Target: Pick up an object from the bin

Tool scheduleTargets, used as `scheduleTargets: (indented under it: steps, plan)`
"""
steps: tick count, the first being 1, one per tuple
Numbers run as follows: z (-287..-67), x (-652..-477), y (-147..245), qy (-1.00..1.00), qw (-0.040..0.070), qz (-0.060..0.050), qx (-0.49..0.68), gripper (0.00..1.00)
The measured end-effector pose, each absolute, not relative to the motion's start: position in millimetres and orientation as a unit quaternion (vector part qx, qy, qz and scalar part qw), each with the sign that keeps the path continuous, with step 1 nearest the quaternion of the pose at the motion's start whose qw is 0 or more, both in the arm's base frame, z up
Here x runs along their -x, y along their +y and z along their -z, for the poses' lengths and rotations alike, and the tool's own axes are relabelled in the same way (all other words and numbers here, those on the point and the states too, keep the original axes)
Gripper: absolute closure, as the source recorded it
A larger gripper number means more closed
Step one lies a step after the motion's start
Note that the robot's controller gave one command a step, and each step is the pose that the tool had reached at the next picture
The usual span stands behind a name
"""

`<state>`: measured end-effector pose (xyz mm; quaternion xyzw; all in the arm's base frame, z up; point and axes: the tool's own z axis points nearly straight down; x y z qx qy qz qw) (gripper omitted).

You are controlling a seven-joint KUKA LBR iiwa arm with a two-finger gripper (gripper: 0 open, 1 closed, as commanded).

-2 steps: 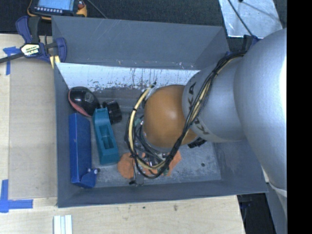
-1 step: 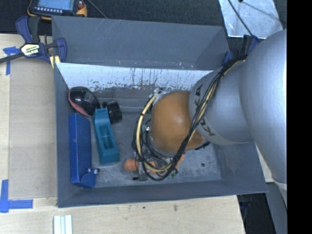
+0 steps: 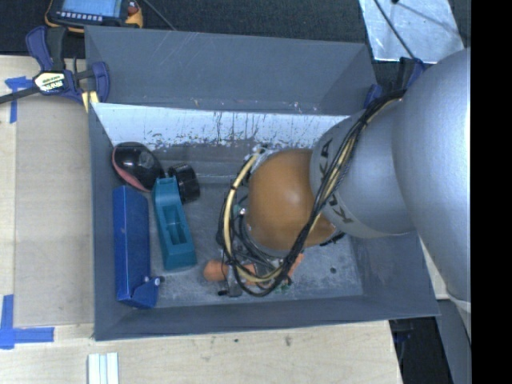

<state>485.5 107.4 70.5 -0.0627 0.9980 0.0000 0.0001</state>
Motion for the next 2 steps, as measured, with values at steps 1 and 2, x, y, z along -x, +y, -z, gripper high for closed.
scheduleTargets:
  steps: [1,2]
  plan:
    - [-75,-484.3,107,0.998,-0.001,0.000,0.063,1.00]
    - [-96,-482.7,107,0.998,-0.004,0.001,0.062,1.00]
